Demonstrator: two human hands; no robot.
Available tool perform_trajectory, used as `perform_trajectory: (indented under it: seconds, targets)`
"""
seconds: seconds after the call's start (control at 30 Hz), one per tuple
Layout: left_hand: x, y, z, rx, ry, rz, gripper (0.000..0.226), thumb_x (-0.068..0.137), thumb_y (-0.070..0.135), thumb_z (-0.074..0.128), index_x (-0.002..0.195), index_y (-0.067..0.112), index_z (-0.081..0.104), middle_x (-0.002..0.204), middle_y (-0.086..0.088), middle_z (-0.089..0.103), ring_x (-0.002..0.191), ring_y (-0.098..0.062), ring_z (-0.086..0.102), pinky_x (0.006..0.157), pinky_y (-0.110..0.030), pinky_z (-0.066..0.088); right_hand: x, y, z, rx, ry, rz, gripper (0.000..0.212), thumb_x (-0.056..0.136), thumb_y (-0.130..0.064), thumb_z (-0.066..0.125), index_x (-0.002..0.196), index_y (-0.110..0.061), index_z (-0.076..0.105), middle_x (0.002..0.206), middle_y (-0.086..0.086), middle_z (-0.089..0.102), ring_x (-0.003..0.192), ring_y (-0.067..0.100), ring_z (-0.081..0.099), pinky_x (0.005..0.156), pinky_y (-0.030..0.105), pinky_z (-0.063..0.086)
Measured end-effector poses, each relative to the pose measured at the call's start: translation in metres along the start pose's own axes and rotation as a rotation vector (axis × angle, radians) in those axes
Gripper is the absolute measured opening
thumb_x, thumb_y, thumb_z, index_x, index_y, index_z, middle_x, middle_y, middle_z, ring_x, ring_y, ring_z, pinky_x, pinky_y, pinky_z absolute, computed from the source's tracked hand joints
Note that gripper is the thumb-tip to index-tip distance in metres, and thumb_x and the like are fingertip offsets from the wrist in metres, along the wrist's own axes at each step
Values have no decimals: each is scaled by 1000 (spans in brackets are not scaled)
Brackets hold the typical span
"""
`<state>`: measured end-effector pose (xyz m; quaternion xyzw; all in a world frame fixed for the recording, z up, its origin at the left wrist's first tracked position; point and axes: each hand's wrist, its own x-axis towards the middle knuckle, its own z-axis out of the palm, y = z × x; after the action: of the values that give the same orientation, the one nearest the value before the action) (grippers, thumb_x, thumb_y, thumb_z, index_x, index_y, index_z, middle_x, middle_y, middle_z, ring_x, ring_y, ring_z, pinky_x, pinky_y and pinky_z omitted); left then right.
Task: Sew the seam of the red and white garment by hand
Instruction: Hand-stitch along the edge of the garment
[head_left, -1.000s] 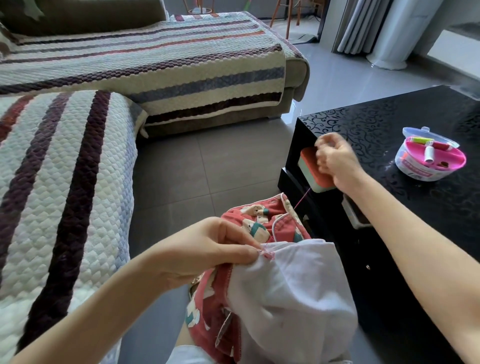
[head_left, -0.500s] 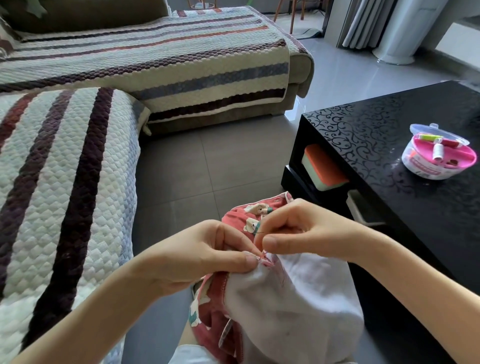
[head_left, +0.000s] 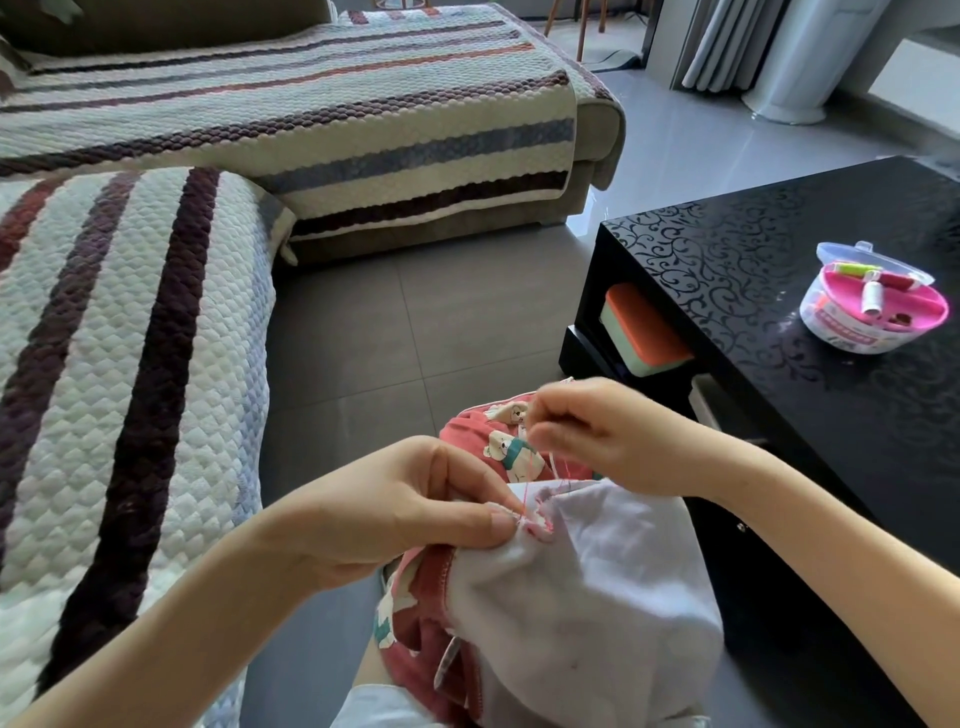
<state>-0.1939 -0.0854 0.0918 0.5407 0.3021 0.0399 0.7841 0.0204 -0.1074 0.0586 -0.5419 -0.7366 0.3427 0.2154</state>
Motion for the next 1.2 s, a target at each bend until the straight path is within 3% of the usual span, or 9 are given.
perform_trajectory:
  seconds: [0.13, 0.23, 0.4, 0.5, 0.6, 0.7, 0.8, 0.93, 1.2]
  targets:
    - [-3, 2, 3, 7, -30, -4, 17, 75, 2, 64, 72, 12, 78, 67, 0, 71, 60, -4, 65, 58, -13, 50, 16, 39, -1, -453, 406, 121, 15, 94, -21, 58, 88, -8, 64, 84, 0, 67, 80, 22, 61, 67, 33, 38]
    - [-1, 3, 4, 35, -16, -8, 14, 78, 3, 70, 71, 13, 77, 66, 1, 71, 59, -3, 65, 57, -13, 49, 25, 66, -4, -538, 498, 258, 21, 96, -21, 55, 93, -4, 65, 92, 12, 68, 86, 34, 63, 66, 35, 37]
    - [-1, 2, 4, 8, -2, -23, 15, 76, 0, 70, 68, 10, 77, 64, 0, 70, 57, -3, 65, 56, -12, 49, 29, 66, 5, -543, 475, 277, 21, 97, -24, 52, 99, -7, 64, 97, 6, 68, 90, 29, 62, 71, 34, 39]
    - [-2, 2, 4, -18, -8, -20, 16, 73, 0, 65, 69, 9, 77, 65, -1, 70, 58, -4, 65, 56, -13, 50, 20, 46, 1, -267, 449, 217, 13, 95, -27, 56, 98, -20, 67, 79, -10, 66, 76, 12, 60, 71, 29, 43]
    - [-2, 1, 4, -30, -3, -17, 15, 73, 1, 64, 69, 9, 77, 65, -2, 70, 58, -5, 65, 56, -13, 50, 4, 11, -2, 292, 184, 83, 25, 88, -42, 62, 97, -21, 72, 86, -3, 72, 78, 8, 65, 70, 27, 51]
    - [-2, 2, 4, -29, -4, -2, 16, 72, 1, 64, 68, 10, 76, 63, 0, 69, 56, -4, 64, 55, -12, 49, -16, -15, 2, 525, -96, 22, 44, 84, -46, 65, 97, -4, 73, 81, -1, 71, 71, 3, 60, 65, 21, 46]
    - [-3, 3, 5, 1, -28, 11, 18, 74, 1, 63, 68, 12, 76, 62, 2, 68, 55, -1, 61, 54, -11, 47, -25, -23, 6, 615, -211, 10, 16, 79, -32, 74, 84, -17, 76, 79, 1, 67, 76, 6, 60, 70, 19, 45]
    - [-4, 3, 7, 21, -47, 15, 18, 75, 2, 64, 70, 13, 76, 63, 3, 68, 57, -1, 61, 56, -11, 47, -27, -25, 3, 724, -207, -10, 19, 79, -5, 65, 68, -19, 70, 64, -8, 64, 62, 1, 58, 62, 11, 43]
    - [-4, 2, 9, -59, -91, -13, 22, 75, -2, 62, 65, 13, 74, 59, 5, 65, 51, -1, 59, 51, -11, 46, -24, -25, 10, 392, 41, -54, 11, 76, -13, 65, 68, -20, 62, 60, -13, 59, 58, -3, 52, 59, 11, 40]
